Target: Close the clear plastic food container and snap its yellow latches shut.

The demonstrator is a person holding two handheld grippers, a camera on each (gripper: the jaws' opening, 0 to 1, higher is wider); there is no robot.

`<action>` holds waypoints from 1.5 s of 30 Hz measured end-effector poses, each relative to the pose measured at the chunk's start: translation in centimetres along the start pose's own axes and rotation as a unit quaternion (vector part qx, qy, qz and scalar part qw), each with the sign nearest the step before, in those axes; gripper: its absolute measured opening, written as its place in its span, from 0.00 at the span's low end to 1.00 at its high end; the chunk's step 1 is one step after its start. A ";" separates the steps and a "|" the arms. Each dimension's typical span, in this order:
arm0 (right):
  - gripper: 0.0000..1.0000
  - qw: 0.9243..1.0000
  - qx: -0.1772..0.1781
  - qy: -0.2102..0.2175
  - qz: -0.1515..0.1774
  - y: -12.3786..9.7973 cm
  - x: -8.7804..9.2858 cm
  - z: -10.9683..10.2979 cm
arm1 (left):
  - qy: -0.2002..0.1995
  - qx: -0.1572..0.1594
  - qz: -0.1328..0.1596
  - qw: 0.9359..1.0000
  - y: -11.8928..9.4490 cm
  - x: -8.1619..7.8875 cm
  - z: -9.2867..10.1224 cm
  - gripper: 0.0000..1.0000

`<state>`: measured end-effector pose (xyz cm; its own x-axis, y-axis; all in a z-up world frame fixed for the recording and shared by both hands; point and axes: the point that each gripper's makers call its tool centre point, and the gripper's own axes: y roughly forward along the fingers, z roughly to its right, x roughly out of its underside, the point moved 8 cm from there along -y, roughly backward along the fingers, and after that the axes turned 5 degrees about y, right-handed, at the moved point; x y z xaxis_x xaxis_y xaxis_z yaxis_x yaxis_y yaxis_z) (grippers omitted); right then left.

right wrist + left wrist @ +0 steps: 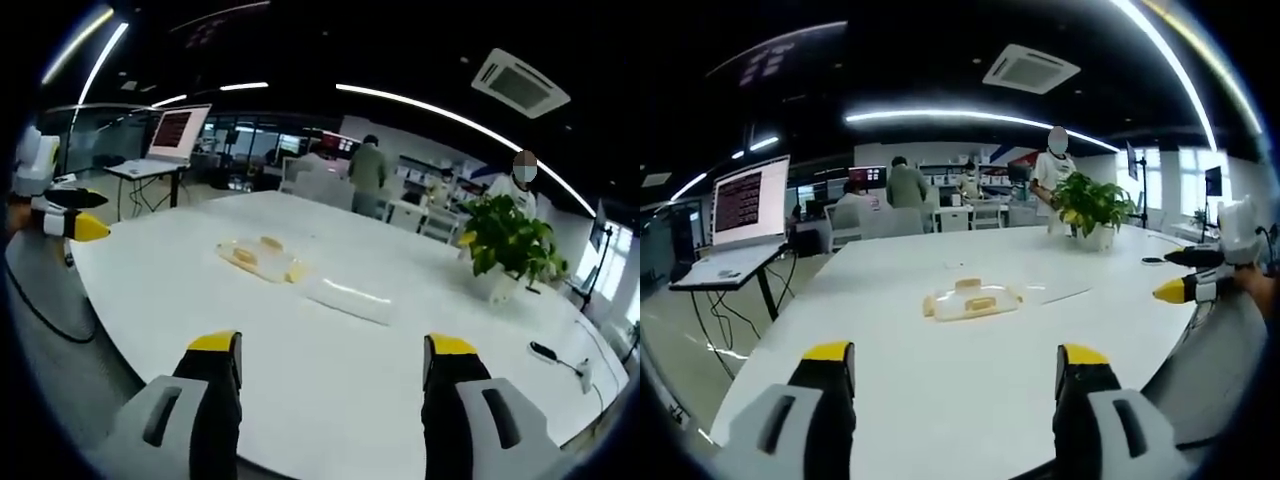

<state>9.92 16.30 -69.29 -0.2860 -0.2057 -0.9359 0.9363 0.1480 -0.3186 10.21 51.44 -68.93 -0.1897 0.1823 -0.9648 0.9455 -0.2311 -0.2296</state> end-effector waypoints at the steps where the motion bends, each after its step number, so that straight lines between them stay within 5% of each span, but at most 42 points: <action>1: 0.72 1.000 -0.001 0.000 0.000 0.0 0.0 0.0 | 0.000 0.000 0.002 1.000 0.0 0.0 0.0 0.79; 14: 0.72 1.000 0.003 -0.001 -0.001 0.0 0.1 0.1 | 0.003 0.008 -0.006 1.000 0.1 0.2 0.0 0.78; 24: 0.69 0.999 0.001 -0.013 -0.035 0.3 0.6 0.0 | 0.005 0.010 -0.013 1.000 0.3 0.4 -0.1 0.76; 28: 0.69 0.999 -0.009 -0.017 -0.044 0.4 0.7 -0.2 | -0.037 0.019 0.019 0.999 0.2 -0.3 -0.1 0.79; 31: 0.66 0.999 -0.007 -0.021 -0.037 0.3 0.5 -0.2 | -0.019 0.027 -0.005 0.999 0.3 0.2 -0.1 0.79; 35: 0.67 0.998 -0.008 -0.032 -0.050 0.4 0.6 -0.3 | -0.028 0.033 0.002 0.999 0.3 0.0 -0.2 0.80; 41: 0.62 0.997 -0.029 -0.006 -0.073 0.7 0.5 0.5 | -0.041 0.081 -0.009 0.996 0.2 -0.2 0.1 0.77; 45: 0.58 0.997 -0.043 -0.008 -0.061 1.3 -0.4 1.4 | -0.004 0.131 -0.004 0.991 0.6 -0.7 0.1 0.77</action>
<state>11.52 15.20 -69.11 -0.3934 -0.2432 -0.8866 0.8730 0.2037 -0.4432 10.85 51.04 -68.44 -0.1996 0.1772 -0.9637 0.8425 -0.4712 -0.2611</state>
